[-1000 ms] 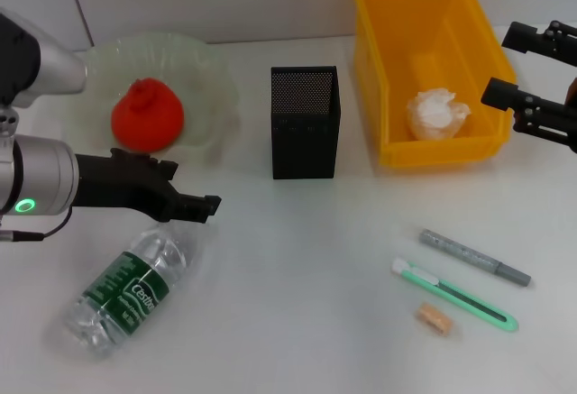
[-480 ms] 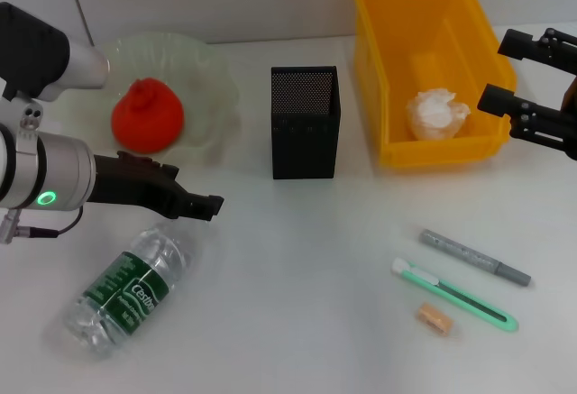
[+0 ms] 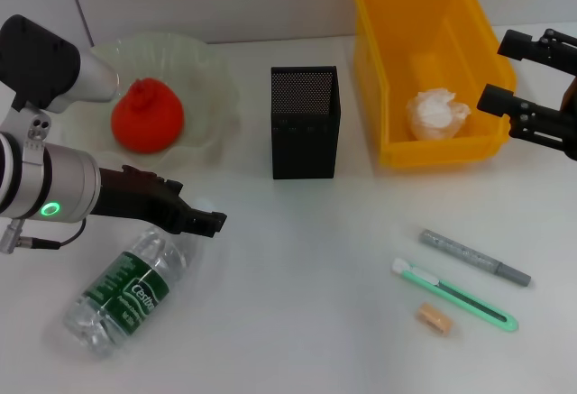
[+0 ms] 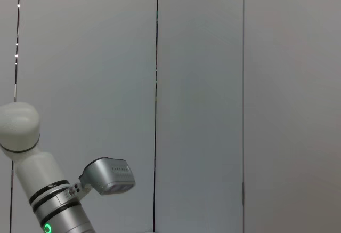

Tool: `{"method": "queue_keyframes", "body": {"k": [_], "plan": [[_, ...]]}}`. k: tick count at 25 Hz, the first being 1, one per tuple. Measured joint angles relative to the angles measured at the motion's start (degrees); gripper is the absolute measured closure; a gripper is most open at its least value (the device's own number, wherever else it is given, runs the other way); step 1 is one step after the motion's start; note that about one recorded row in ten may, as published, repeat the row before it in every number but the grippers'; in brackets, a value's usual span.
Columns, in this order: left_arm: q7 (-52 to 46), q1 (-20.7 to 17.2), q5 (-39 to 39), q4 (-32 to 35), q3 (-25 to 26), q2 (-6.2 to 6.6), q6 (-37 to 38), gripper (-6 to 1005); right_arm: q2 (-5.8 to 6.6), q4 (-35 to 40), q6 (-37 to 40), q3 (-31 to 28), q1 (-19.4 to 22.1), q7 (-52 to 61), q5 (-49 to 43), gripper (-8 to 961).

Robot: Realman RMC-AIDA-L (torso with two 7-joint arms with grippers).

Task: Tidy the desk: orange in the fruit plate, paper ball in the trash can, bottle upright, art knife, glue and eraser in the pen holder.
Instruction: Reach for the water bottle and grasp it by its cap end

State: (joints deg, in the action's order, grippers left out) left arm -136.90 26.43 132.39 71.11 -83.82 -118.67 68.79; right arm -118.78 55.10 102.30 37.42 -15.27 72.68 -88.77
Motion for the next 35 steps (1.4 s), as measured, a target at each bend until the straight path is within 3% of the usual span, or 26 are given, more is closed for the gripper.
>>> {"method": "queue_keyframes", "body": {"k": [21, 35], "plan": [[-0.63, 0.29, -0.03, -1.59, -0.29, -0.07, -0.95, 156, -0.14, -0.17, -0.35, 0.63, -0.47, 0.00, -1.07, 252], [-0.48, 0.92, -0.03, -1.59, -0.25, -0.07, -0.93, 157, -0.39, -2.47, 0.26, 2.31, -2.46, 3.60, -12.41, 252]]}}
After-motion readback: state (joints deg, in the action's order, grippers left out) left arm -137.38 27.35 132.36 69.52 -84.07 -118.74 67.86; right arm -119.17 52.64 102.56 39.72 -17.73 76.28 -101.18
